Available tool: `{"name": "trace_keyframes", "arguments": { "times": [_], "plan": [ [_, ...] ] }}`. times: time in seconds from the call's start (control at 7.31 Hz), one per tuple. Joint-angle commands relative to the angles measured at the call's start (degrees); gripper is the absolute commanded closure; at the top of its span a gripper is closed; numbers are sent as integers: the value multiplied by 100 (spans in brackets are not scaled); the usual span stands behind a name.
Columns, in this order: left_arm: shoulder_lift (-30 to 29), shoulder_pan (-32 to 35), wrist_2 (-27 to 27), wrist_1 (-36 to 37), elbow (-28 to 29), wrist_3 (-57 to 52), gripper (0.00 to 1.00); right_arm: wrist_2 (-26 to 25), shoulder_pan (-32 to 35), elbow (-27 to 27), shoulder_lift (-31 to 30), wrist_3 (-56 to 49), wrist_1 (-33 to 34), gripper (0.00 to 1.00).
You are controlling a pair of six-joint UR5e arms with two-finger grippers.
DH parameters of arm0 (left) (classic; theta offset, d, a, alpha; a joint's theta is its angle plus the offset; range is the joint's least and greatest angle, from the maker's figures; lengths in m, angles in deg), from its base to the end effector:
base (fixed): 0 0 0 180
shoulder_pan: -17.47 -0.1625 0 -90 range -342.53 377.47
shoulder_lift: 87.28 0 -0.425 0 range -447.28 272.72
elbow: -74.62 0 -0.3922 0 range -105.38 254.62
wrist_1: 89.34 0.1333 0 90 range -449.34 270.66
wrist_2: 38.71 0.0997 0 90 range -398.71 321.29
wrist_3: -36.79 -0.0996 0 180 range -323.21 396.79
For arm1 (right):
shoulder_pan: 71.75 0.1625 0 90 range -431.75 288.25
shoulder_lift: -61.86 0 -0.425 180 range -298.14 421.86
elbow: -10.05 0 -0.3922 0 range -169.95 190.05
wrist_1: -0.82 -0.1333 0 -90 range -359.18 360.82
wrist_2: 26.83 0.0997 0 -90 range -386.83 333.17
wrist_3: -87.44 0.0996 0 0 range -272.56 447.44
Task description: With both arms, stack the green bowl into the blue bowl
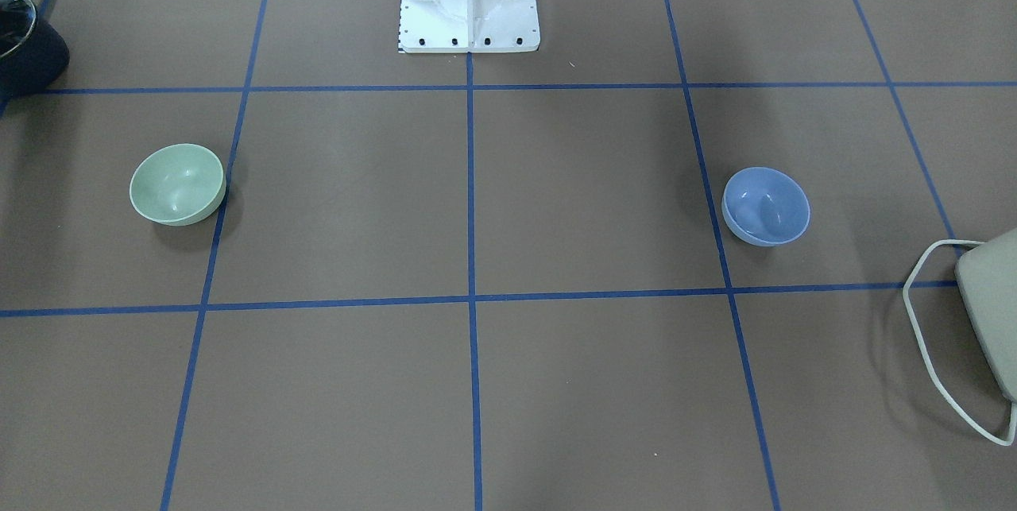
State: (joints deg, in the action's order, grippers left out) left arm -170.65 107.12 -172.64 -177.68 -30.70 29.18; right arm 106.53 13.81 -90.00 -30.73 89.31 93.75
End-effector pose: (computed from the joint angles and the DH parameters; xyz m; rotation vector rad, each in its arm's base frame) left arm -0.0615 -0.4467 0.5844 0.1651 0.7578 0.1789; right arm 0.0280 -0.4784 0.6005 0.0335 -0.7595 -0.0726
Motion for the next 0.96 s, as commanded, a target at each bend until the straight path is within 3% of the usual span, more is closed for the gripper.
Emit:
{"name": "trace_keyframes", "arguments": {
  "times": [0.0,0.14,0.27,0.41,0.68,0.82],
  "plan": [
    [-301,0,-11,-261,20,40,1,-116,-5,-137,519,-20,-3,0],
    [-320,-9,-46,-776,20,14,1,-160,-74,-251,749,6,-3,0],
    [-529,-52,-20,-1799,272,66,1,-152,-223,-295,968,93,-3,0],
    [-836,-79,-141,-2131,640,144,1,-160,-573,-322,1223,120,-116,0],
    [-866,-332,-345,-2622,687,136,1,-169,-1188,-278,1410,704,-748,0],
    [-848,-743,-293,-2914,696,763,1,-300,-1592,-287,1427,1344,-1072,0]
  ]
}}
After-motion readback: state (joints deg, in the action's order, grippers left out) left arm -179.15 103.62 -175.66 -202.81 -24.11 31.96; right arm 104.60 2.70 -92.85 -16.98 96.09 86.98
